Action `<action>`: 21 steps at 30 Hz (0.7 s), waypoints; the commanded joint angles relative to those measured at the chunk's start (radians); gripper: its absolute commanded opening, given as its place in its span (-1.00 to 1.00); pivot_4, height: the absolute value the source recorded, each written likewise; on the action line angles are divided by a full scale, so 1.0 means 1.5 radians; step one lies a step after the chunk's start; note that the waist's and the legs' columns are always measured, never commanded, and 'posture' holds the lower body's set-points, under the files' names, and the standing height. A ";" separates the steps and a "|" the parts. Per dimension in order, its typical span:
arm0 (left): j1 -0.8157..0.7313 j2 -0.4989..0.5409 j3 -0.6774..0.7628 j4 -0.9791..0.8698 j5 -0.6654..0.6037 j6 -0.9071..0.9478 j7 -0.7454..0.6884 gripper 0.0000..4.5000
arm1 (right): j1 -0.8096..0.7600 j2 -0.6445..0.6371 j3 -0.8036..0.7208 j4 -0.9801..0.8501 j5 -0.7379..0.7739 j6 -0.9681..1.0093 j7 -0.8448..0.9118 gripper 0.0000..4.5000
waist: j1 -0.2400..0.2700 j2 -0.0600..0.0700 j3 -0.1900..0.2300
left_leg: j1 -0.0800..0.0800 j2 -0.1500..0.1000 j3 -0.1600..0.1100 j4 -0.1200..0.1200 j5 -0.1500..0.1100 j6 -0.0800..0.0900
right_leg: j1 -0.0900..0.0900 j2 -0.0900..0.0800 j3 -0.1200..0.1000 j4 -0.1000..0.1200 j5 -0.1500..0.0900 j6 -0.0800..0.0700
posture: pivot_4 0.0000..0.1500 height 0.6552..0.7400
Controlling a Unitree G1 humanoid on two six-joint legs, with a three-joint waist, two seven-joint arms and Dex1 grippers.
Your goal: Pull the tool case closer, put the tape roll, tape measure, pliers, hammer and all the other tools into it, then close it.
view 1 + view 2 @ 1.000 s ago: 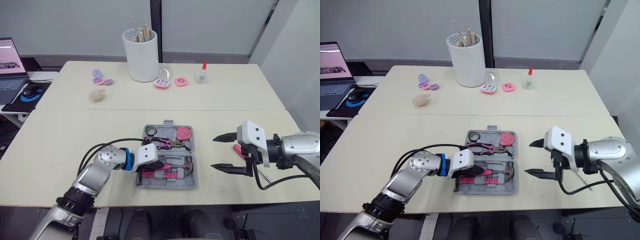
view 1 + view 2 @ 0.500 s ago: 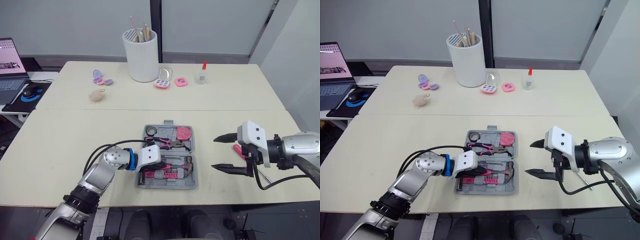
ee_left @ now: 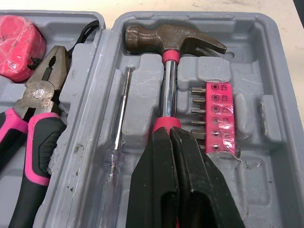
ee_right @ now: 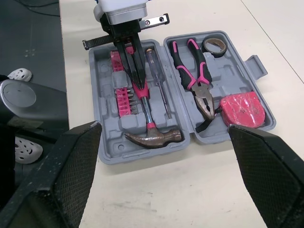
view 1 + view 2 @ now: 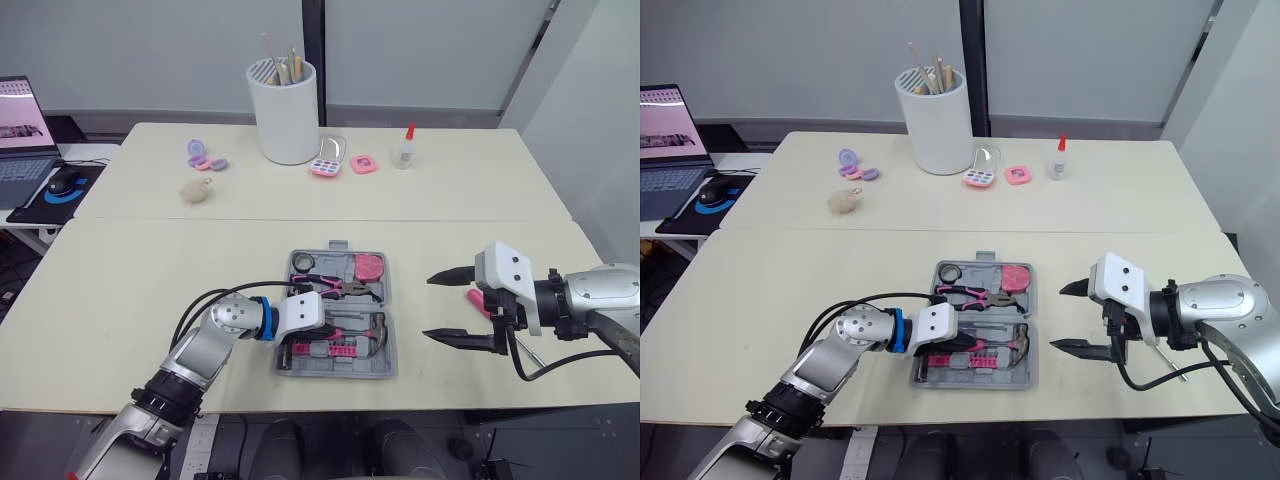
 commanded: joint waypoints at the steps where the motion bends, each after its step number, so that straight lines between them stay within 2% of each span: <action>1: 0.005 0.004 0.031 -0.057 -0.026 0.024 0.007 -0.98 | -0.005 0.005 -0.023 0.009 0.008 -0.010 -0.004 1.00 | 0.000 0.000 0.000 | 0.000 0.000 0.000 0.000 0.000 0.000 | 0.000 0.000 0.000 0.000 0.000 0.000 | 1.00 1.00; 3: 0.011 0.025 0.063 -0.086 -0.049 0.040 0.002 -0.98 | -0.008 0.017 -0.028 0.026 0.012 -0.013 -0.009 1.00 | -0.001 0.000 0.000 | 0.000 0.000 0.000 0.000 0.000 0.000 | 0.000 0.000 0.000 0.000 0.000 0.000 | 1.00 1.00; 7: 0.036 0.087 0.163 -0.146 -0.121 0.107 -0.008 -0.60 | -0.005 0.021 -0.039 0.085 -0.015 -0.061 0.002 1.00 | -0.003 0.000 0.000 | 0.000 0.000 0.000 0.000 0.000 0.000 | 0.000 0.001 0.000 0.000 0.000 0.000 | 1.00 1.00; 13: 0.110 0.196 0.336 -0.143 -0.202 0.166 -0.017 0.27 | 0.014 -0.010 -0.092 0.159 -0.023 -0.097 0.030 1.00 | -0.002 0.000 0.000 | 0.000 0.001 0.000 -0.001 0.000 0.000 | -0.001 0.000 0.000 0.000 0.000 0.000 | 1.00 1.00; 18: 0.178 0.279 0.477 -0.053 -0.227 0.156 -0.037 0.99 | 0.045 -0.052 -0.170 0.236 -0.034 -0.117 0.058 1.00 | -0.002 0.000 0.001 | 0.000 0.001 0.001 -0.001 0.000 0.000 | -0.001 -0.004 0.000 0.000 0.000 0.000 | 1.00 1.00; 21: 0.208 0.307 0.536 0.009 -0.233 0.147 -0.049 0.99 | 0.080 -0.072 -0.218 0.281 -0.048 -0.138 0.075 1.00 | -0.002 0.000 0.001 | 0.000 0.001 0.001 -0.001 0.000 0.000 | -0.001 -0.004 0.000 0.000 0.000 0.000 | 1.00 1.00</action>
